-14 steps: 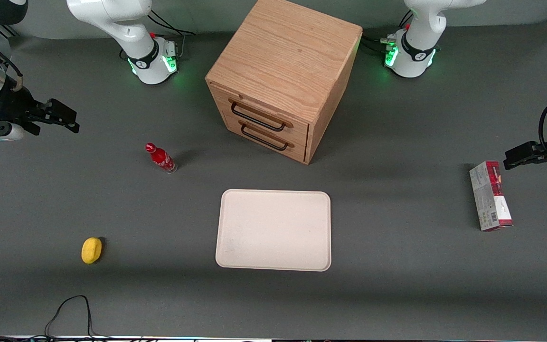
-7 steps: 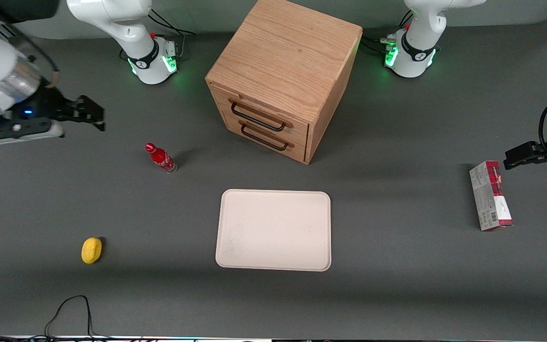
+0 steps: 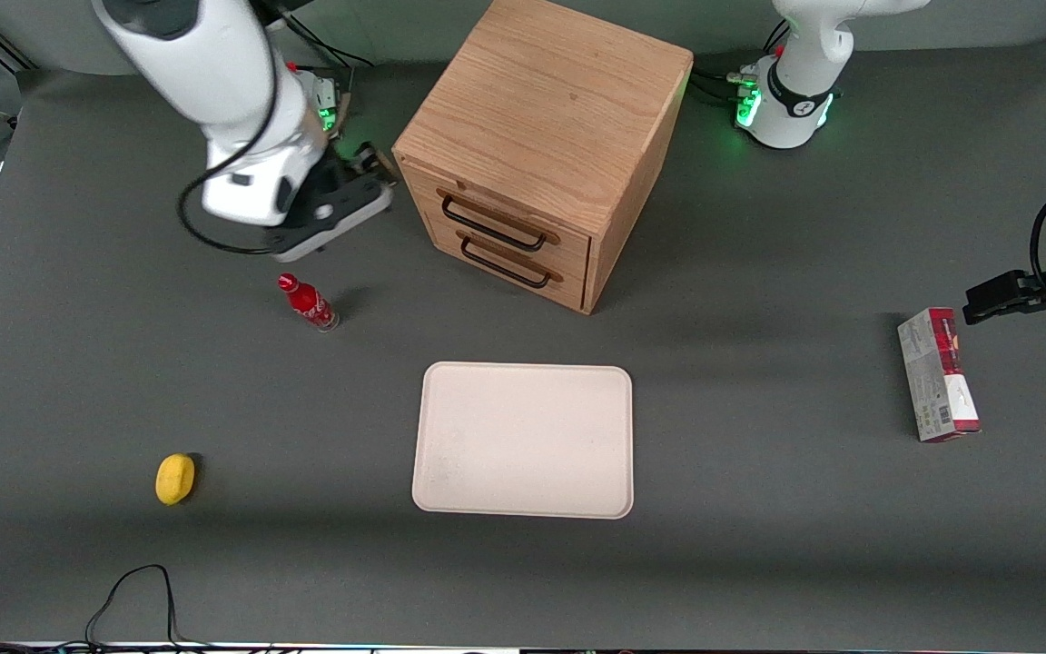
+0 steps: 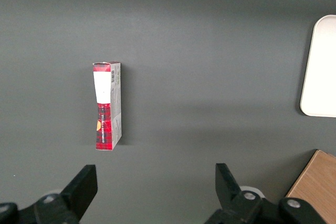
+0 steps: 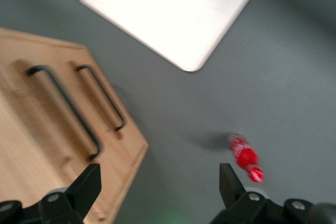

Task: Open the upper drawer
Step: 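Move the right gripper toward the upper drawer's black handle, then hook the right gripper onto the upper drawer's black handle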

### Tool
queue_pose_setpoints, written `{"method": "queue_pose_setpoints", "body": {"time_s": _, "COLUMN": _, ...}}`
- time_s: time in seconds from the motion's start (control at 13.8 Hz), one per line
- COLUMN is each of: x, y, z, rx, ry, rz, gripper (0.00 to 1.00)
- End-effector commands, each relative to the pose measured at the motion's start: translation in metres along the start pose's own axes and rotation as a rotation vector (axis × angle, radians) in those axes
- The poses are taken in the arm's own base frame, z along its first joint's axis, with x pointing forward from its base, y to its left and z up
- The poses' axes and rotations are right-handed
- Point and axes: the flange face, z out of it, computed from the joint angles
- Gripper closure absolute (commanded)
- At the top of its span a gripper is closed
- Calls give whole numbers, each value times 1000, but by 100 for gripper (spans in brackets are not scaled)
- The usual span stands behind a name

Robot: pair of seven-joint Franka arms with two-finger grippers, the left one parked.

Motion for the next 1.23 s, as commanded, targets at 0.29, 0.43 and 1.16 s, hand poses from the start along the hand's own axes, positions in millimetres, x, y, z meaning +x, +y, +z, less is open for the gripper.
{"method": "queue_pose_setpoints", "body": {"time_s": 0.29, "x": 32, "y": -68, "z": 43, "rx": 140, "ry": -61, "rz": -368, "gripper": 0}}
{"method": "queue_pose_setpoints", "body": {"time_s": 0.43, "x": 38, "y": -69, "z": 60, "rx": 170, "ry": -82, "rz": -391, "gripper": 0}}
{"method": "queue_pose_setpoints", "body": {"time_s": 1.16, "x": 56, "y": -81, "z": 129, "rx": 168, "ry": -96, "rz": -484, "gripper": 0}}
